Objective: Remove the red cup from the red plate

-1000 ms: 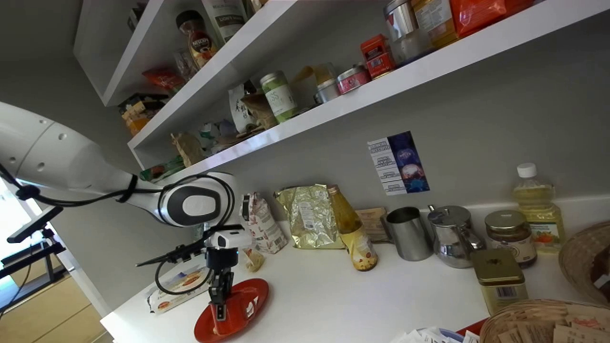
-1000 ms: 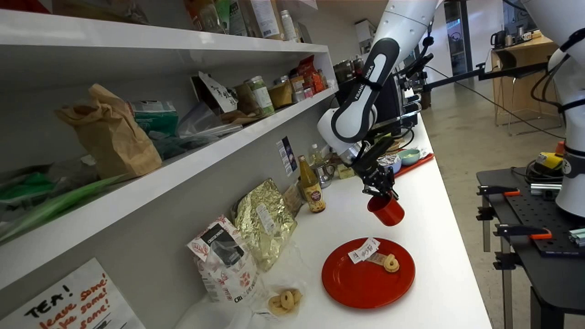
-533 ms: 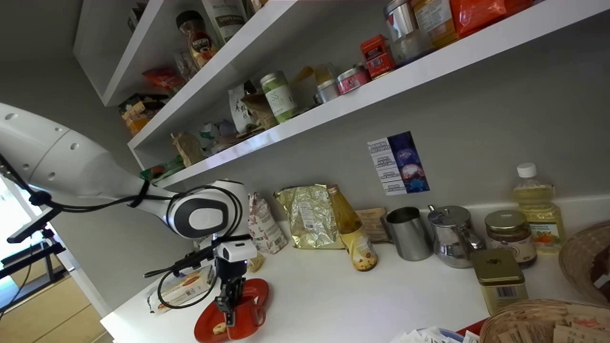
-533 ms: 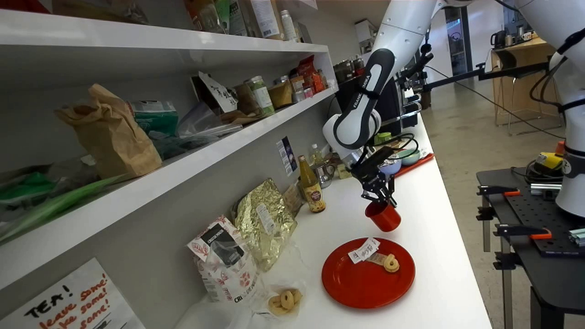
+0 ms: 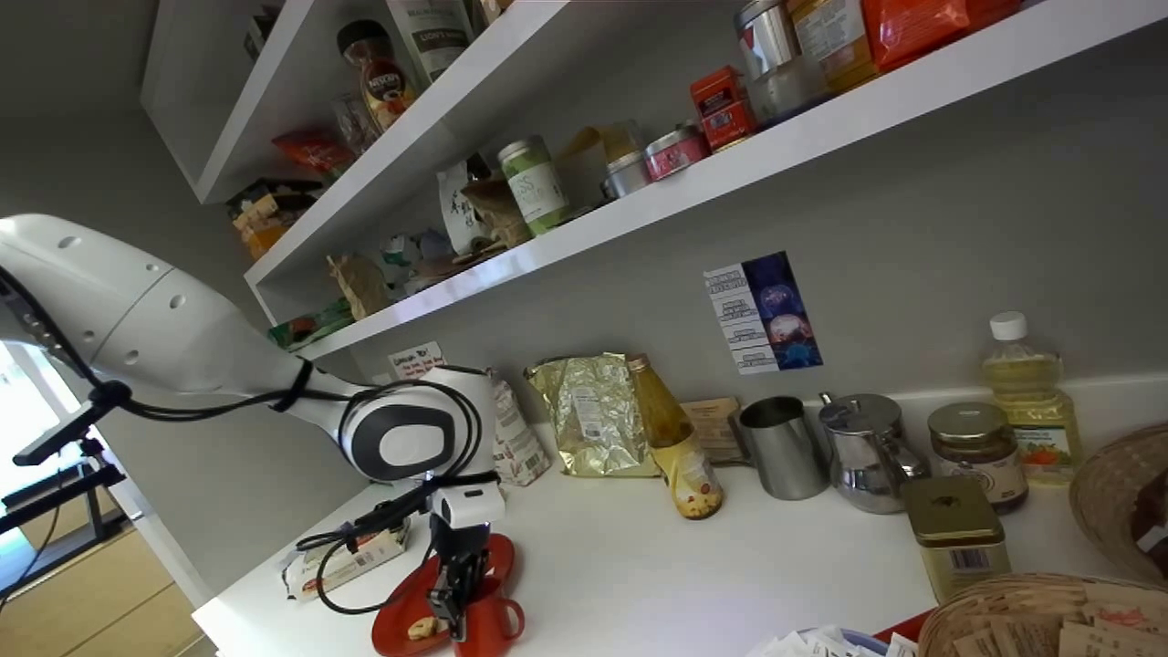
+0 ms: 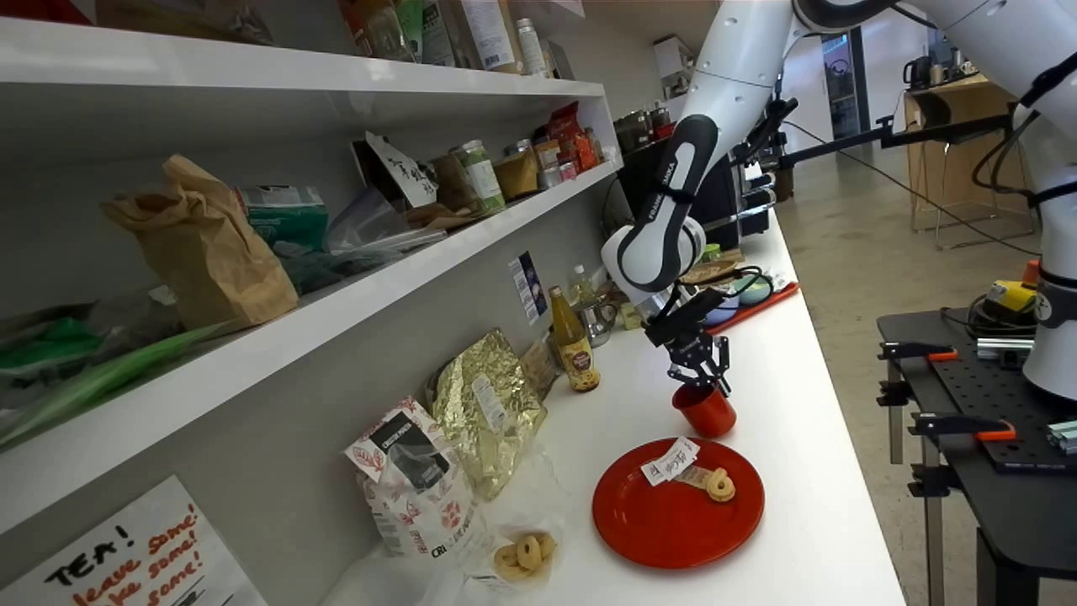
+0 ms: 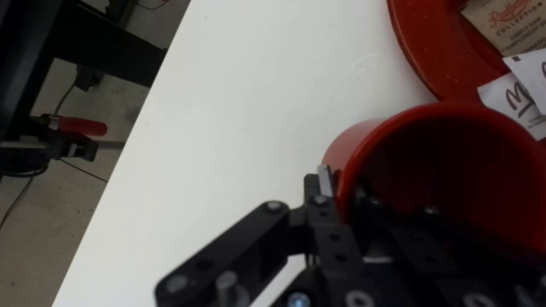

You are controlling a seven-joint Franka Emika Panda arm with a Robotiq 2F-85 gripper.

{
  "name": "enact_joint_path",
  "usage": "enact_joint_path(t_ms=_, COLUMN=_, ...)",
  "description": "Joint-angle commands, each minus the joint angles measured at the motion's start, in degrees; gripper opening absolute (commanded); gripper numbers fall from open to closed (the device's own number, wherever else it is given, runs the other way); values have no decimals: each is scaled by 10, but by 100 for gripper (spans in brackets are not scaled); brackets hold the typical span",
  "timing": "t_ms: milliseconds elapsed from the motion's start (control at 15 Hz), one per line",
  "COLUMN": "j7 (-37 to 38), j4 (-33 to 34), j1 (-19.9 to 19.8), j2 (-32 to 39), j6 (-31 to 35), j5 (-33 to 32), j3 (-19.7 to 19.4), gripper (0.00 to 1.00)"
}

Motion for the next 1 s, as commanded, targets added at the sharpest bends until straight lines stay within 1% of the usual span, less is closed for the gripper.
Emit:
enact_joint_path(t_ms=0, j7=11, j4=20, j1=2, j2=17, j6=4, j5=14, j3=-1, gripper=2)
enact_joint_path(t_ms=133, j7=1, j4=26, j1=2, j2=19, j6=0, j5=9, j3=1, gripper=2)
enact_joint_path(t_ms=200, j7=-18, j4=27, j1=1, j2=18, j6=-2, j5=3, j3=4, gripper=33)
enact_joint_path(t_ms=267, j7=-4, j4=14, j1=3, j2=10, j6=-2, j5=3, j3=-2, gripper=9)
enact_joint_path(t_ms=467, j7=-9, j4=19, j1=4, j2=13, j6=-2, j5=3, j3=0, gripper=30)
enact_joint_path(t_ms=533, j7=-9, j4=20, j1=4, j2=14, j6=-2, j5=3, j3=0, gripper=33)
enact_joint_path(t_ms=600, j7=-9, j4=20, j1=4, j2=14, j6=-2, j5=3, j3=0, gripper=33)
enact_joint_path(t_ms=667, j7=-9, j4=20, j1=4, j2=14, j6=-2, j5=3, j3=0, gripper=58)
enact_joint_path(t_ms=733, j7=-10, j4=15, j1=4, j2=7, j6=-2, j5=3, j3=0, gripper=61)
enact_joint_path(t_ms=800, j7=-15, j4=7, j1=3, j2=-3, j6=-2, j5=3, j3=0, gripper=67)
enact_joint_path(t_ms=867, j7=-22, j4=-6, j1=2, j2=-19, j6=1, j5=0, j3=-1, gripper=75)
enact_joint_path(t_ms=933, j7=-9, j4=18, j1=4, j2=11, j6=-2, j5=3, j3=-1, gripper=81)
